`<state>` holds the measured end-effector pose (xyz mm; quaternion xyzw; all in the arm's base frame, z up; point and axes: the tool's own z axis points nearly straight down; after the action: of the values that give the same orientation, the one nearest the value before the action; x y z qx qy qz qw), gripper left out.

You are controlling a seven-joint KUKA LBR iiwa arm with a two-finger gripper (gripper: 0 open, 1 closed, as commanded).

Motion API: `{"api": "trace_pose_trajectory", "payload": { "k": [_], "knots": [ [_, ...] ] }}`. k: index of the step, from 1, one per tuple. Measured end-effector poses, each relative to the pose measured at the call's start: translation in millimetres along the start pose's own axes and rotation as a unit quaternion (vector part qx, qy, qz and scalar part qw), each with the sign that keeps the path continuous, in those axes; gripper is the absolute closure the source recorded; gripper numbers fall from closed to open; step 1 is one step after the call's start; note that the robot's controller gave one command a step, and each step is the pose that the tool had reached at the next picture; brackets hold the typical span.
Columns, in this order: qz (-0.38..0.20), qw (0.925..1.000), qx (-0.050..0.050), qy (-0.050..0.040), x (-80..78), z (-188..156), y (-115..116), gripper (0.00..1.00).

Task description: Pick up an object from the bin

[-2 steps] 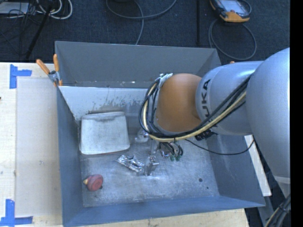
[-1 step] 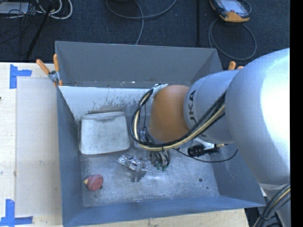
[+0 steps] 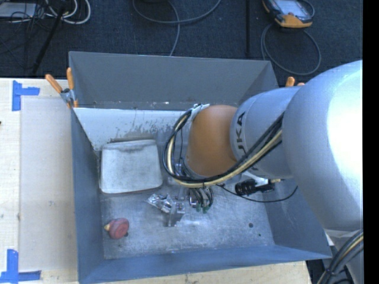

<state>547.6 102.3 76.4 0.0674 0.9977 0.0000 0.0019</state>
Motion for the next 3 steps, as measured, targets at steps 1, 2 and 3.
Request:
{"api": "trace_pose_trajectory", "payload": {
  "k": [1,2,3],
  "knots": [
    [-0.001,1.0,-0.001,-0.0032,-2.0,-2,1,1.0],
    [-0.002,1.0,0.0,0.0011,-2.8,-23,1,1.0],
    [-0.004,1.0,-0.001,-0.0007,-4.4,-86,1,1.0]
  ]
}}
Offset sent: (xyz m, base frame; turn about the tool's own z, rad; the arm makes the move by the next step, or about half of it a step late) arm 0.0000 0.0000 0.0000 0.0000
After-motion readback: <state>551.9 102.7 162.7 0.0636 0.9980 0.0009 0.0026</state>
